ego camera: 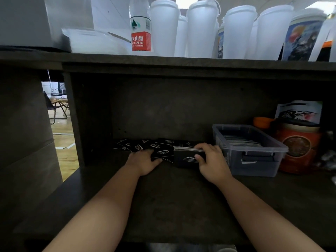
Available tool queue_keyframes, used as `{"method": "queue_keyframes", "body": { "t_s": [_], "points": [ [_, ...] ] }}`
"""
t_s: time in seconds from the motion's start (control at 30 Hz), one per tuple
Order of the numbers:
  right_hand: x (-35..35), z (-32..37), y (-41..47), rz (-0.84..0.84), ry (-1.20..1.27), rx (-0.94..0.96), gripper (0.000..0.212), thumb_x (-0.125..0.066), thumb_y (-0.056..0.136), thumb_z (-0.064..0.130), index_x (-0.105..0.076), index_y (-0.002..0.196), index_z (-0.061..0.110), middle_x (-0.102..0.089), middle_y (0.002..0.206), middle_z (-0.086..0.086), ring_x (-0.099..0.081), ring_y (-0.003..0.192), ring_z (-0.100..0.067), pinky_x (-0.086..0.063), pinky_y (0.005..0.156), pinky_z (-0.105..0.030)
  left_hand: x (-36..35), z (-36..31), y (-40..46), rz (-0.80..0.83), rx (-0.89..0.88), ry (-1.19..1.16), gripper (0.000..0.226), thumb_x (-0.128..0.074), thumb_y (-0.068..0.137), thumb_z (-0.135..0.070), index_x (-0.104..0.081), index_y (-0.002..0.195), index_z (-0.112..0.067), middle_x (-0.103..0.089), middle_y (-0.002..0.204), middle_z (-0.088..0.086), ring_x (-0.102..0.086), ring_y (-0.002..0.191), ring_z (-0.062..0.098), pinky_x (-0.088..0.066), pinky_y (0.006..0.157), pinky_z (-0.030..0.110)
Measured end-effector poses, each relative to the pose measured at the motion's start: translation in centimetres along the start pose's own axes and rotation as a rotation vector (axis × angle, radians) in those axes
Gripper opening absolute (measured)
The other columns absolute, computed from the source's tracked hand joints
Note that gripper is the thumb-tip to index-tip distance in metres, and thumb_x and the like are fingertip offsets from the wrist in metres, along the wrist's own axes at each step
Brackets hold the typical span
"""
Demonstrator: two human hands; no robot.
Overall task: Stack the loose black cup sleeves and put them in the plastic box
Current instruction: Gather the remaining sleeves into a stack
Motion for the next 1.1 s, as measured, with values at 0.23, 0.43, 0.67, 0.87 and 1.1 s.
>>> {"method": "queue_keyframes", "body": {
  "t_s": [0.23,0.43,0.67,0.87,1.1],
  "points": [
    [0.5,0.0,-0.1,-0.051,-0.011,-0.024,0.029,-0.058,0.094,0.022,-0.055,0.123,0.024,-0.059,0.116,0.001,-0.043,0.113,-0.017,-0.042,0.095,-0.038,0.8,-0.6,-1.0,-0.066,-0.107,0.008,0.056,-0.054,0.092,-0.052,-0.053,0.137,-0.019,-0.044,0.141,0.005,-0.040,0.131,0.020,-0.034,0.110,0.033],
    [0.7,0.0,-0.3,-0.061,-0.012,-0.031,0.030,-0.057,0.094,0.022,-0.055,0.124,0.023,-0.058,0.117,0.000,-0.043,0.115,-0.019,-0.041,0.096,-0.037,-0.2,0.6,-1.4,0.090,-0.012,-0.180,0.075,-0.059,0.080,-0.066,-0.036,0.143,-0.032,-0.042,0.143,0.008,-0.045,0.129,0.024,-0.039,0.108,0.036],
    [0.9,0.0,-0.4,-0.067,-0.004,-0.042,0.032,-0.056,0.095,0.022,-0.054,0.126,0.023,-0.057,0.120,0.001,-0.041,0.117,-0.017,-0.040,0.096,-0.034,1.4,-1.3,-2.4,-0.070,-0.165,0.039,0.046,-0.043,0.097,-0.053,-0.053,0.133,-0.027,-0.063,0.119,0.004,-0.058,0.109,0.020,-0.049,0.091,0.036],
    [0.8,-0.1,-0.3,-0.052,-0.006,-0.051,0.032,-0.057,0.095,0.025,-0.052,0.126,0.026,-0.056,0.121,0.004,-0.041,0.119,-0.015,-0.039,0.096,-0.034,5.2,0.6,-3.4,-0.522,-0.129,0.080,0.025,-0.051,0.098,-0.036,-0.069,0.095,-0.019,-0.069,0.087,0.004,-0.066,0.082,0.023,-0.047,0.063,0.032],
    [0.2,0.1,-0.1,-0.043,0.020,-0.057,0.033,-0.058,0.094,0.025,-0.053,0.126,0.026,-0.056,0.120,0.003,-0.042,0.118,-0.016,-0.041,0.098,-0.036,7.0,3.7,-4.5,-0.743,-0.001,-0.640,0.019,-0.052,0.098,-0.030,-0.065,0.088,-0.021,-0.063,0.079,-0.007,-0.057,0.074,0.004,-0.040,0.065,0.017]
  ]
}}
Point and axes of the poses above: each hand's wrist, its own y-axis towards the middle knuckle, its own x-axis out of the back of the hand, z = x × y, the point moved 5 cm from there along y, towards the middle knuckle
